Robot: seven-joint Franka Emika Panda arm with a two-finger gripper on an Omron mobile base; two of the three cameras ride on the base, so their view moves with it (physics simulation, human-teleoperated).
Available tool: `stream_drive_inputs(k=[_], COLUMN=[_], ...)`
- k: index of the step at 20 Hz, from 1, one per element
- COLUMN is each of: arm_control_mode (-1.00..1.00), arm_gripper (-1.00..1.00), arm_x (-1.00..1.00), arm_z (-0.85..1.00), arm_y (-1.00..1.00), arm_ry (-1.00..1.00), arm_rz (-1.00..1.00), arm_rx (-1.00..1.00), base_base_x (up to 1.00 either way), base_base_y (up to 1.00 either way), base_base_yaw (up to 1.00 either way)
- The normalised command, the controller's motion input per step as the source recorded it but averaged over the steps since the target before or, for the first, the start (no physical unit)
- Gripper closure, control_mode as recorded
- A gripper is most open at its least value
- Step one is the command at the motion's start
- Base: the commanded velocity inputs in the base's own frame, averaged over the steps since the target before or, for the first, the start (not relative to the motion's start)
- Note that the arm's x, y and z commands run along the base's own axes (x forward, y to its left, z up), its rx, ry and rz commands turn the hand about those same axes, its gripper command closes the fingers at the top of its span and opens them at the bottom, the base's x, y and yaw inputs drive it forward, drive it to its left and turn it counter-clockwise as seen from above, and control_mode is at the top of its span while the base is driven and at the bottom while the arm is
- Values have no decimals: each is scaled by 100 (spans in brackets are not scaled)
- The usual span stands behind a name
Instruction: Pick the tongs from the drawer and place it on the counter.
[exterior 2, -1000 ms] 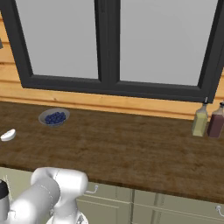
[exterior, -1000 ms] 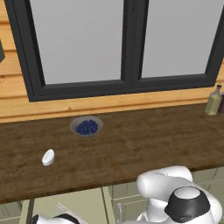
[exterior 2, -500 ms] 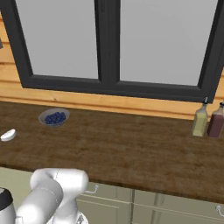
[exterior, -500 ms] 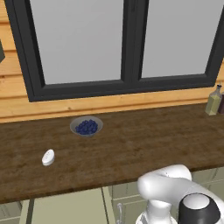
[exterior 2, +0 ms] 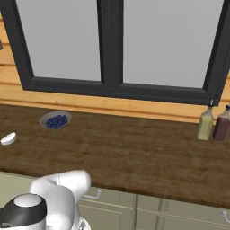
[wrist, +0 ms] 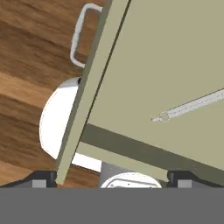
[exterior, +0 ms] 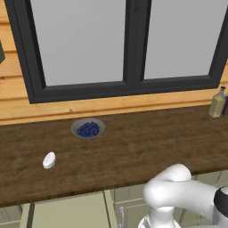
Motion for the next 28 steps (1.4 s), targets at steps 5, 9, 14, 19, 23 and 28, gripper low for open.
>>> stream_drive_inputs(k=[5, 9, 14, 19, 23, 28], arm_control_mode=[-100, -100, -100, -100, -100, -100], arm_gripper=[-100, -100, -100, -100, -100, -100], arm_x=[99, 100, 74, 5, 0, 18], arm_z=[30, -7, -46, -86, -35, -25], arm_y=[-75, -60, 40, 99, 85, 39], arm_ry=[-8, 0, -2, 1, 13, 14], arm_rz=[-21, -28, -18, -45, -37, -6], arm_rx=[21, 19, 1, 0, 0, -1], base_base_x=[0, 0, 0, 0, 0, 0], base_base_y=[0, 0, 0, 0, 0, 0], base_base_yaw=[0, 0, 0, 0, 0, 0])
